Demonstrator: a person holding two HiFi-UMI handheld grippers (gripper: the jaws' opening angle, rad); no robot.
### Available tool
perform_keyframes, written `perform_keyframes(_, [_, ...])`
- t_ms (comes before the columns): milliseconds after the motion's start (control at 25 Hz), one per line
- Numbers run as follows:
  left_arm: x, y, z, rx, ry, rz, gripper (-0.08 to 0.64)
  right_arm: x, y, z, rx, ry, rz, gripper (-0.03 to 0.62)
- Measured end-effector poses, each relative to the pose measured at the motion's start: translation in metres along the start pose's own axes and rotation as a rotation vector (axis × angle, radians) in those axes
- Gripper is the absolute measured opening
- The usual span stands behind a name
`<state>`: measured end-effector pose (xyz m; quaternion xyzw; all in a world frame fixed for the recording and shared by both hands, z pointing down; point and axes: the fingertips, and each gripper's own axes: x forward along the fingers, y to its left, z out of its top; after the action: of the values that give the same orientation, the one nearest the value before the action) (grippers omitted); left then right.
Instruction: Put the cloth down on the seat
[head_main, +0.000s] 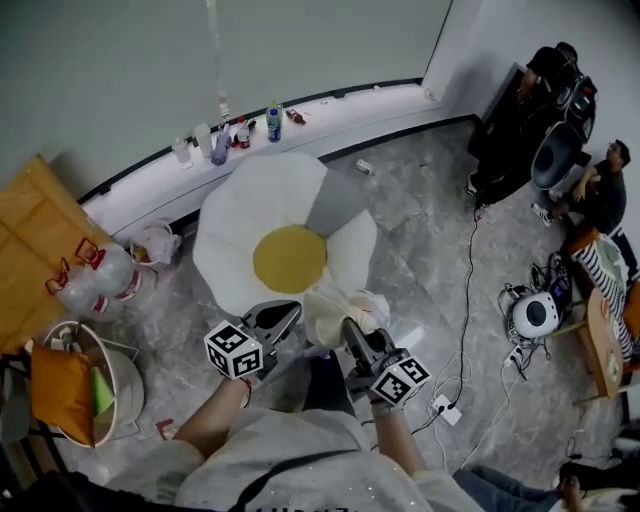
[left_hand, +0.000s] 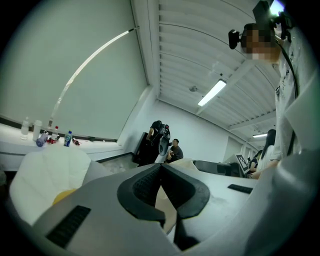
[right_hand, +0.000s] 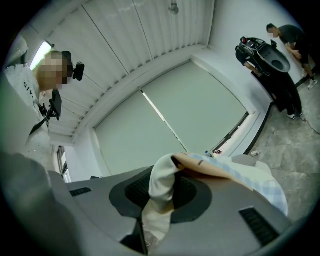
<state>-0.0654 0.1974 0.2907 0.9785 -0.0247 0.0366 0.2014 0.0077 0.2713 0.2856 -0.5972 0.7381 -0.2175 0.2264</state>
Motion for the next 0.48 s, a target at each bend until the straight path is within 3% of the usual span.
perform_keyframes(480, [0.071,0.098,0.027,-0.054,-0.048,0.16,0.014,0.114,-0.058,0.032,-0.044,0.198,0.269,0.086])
